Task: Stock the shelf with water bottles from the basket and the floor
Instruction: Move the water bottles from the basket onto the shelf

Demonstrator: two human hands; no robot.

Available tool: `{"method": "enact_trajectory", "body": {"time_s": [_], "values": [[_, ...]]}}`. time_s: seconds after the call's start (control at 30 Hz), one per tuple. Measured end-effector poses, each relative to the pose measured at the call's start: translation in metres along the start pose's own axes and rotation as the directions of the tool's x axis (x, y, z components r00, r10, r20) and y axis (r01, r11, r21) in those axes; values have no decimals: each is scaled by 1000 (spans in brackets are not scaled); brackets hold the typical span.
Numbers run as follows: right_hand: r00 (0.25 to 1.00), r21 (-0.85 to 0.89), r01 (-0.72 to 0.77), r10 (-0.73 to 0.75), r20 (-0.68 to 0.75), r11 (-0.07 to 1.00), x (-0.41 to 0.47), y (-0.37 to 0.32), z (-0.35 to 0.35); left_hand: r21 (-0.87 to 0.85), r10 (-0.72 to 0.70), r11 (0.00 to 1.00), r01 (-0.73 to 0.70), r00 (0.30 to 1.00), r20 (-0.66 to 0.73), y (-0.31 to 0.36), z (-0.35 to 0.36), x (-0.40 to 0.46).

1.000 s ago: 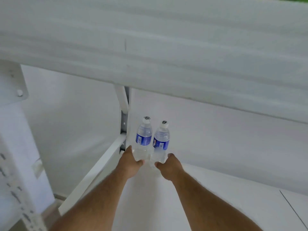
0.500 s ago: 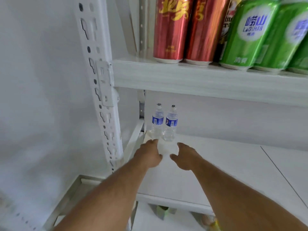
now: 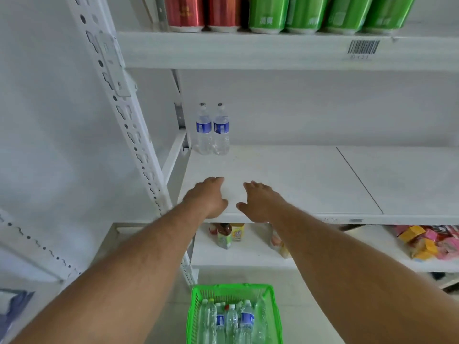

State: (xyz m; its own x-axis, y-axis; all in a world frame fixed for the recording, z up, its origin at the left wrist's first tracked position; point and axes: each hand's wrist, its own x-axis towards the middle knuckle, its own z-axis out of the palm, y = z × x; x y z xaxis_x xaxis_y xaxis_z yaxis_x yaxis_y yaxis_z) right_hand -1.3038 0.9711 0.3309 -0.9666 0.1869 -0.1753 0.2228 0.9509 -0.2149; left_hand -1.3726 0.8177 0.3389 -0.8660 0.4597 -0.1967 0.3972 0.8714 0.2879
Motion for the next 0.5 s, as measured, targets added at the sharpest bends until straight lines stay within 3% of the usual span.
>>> {"method": "enact_trajectory", "body": {"time_s": [0.5], "values": [[988, -113, 95, -80, 131, 989, -155, 47, 75, 263, -64, 965, 23, 987, 147, 51, 99, -141]]}}
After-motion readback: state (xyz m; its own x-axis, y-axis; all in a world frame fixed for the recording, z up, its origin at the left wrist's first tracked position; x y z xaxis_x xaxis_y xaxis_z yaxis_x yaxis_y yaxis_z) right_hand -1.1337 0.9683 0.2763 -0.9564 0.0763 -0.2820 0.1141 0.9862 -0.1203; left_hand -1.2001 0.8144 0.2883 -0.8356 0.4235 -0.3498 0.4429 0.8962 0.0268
